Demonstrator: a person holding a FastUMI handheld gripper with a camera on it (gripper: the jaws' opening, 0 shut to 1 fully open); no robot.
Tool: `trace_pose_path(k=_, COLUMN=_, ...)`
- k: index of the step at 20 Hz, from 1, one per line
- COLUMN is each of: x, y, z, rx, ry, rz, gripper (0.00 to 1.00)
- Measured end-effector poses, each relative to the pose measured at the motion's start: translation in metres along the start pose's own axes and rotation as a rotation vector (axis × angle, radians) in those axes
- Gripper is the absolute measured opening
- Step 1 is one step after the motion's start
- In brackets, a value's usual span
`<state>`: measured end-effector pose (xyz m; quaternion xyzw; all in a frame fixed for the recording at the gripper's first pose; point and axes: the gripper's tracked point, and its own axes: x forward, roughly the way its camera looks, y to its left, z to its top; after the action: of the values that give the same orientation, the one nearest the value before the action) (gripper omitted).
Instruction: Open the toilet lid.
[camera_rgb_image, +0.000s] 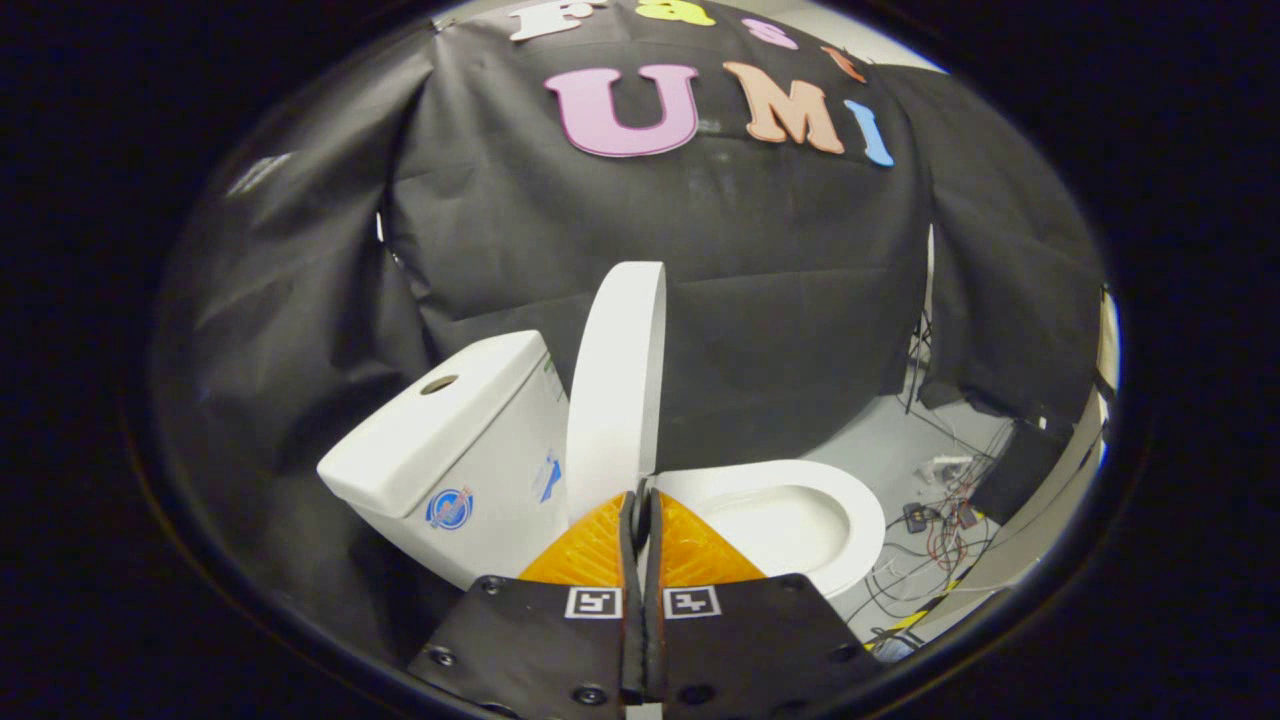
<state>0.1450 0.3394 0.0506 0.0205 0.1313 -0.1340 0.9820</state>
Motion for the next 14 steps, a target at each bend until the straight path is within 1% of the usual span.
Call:
trace_pose_path(k=5, x=0.001, y=0.017, z=0.002, rx=0.004, ry=-0.018, rz=0.022, gripper=0.01)
trace_pose_path(k=9, x=0.001, y=0.034, z=0.002, rx=-0.07, ry=-0.046, rz=0.058, gripper=0.01)
trace_pose_path(k=11, x=0.002, y=0.039, z=0.003, rx=-0.097, ry=-0.062, rz=0.068, gripper=0.03)
trace_pose_path(k=14, x=0.004, y=0.044, z=0.002, rx=-0.076, ry=-0.067, rz=0.078, gripper=0.03)
